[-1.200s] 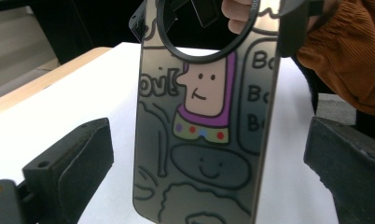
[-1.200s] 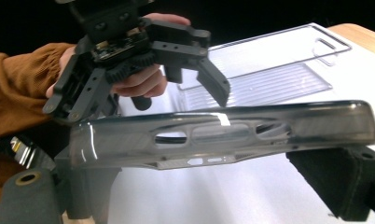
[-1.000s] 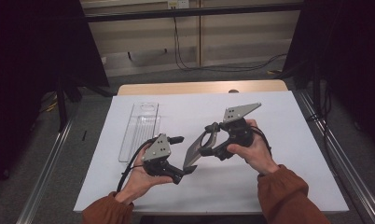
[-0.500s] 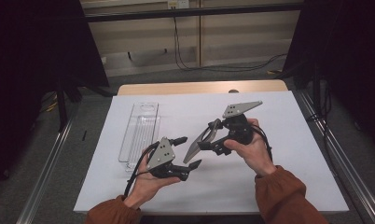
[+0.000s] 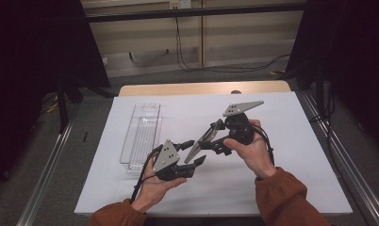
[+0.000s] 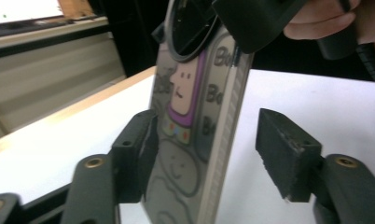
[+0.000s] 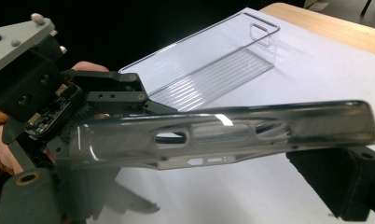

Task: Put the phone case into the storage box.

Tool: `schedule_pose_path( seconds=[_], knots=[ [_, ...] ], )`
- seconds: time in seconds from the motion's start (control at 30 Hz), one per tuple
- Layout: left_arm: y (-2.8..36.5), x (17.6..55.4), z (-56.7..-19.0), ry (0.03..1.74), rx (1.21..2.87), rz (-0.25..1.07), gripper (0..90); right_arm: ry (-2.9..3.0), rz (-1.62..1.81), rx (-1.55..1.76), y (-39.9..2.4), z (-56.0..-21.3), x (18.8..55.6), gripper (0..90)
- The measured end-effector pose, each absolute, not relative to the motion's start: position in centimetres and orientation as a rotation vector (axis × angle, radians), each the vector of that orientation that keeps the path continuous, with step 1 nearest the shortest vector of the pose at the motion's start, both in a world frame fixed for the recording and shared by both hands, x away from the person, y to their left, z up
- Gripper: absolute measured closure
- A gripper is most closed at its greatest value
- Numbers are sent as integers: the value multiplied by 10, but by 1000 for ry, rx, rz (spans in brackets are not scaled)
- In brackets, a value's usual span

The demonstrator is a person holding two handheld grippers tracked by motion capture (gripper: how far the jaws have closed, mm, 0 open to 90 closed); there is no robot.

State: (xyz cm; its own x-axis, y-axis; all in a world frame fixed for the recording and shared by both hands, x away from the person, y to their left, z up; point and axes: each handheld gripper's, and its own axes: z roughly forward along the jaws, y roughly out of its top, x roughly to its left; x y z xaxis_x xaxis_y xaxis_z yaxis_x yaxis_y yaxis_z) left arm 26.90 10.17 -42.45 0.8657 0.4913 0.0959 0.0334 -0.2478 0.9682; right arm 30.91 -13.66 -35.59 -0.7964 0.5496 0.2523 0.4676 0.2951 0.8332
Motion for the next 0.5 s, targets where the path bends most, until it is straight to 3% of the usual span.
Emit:
schedule_pose_path(
  seconds=[0.2,0.5],
  knots=[
    [100,273,-427,428,1788,467,521,2461,1539,982,-132,-355,309,119],
    [96,273,-434,459,1795,545,602,2455,1524,1001,-125,-357,310,119]
  ],
)
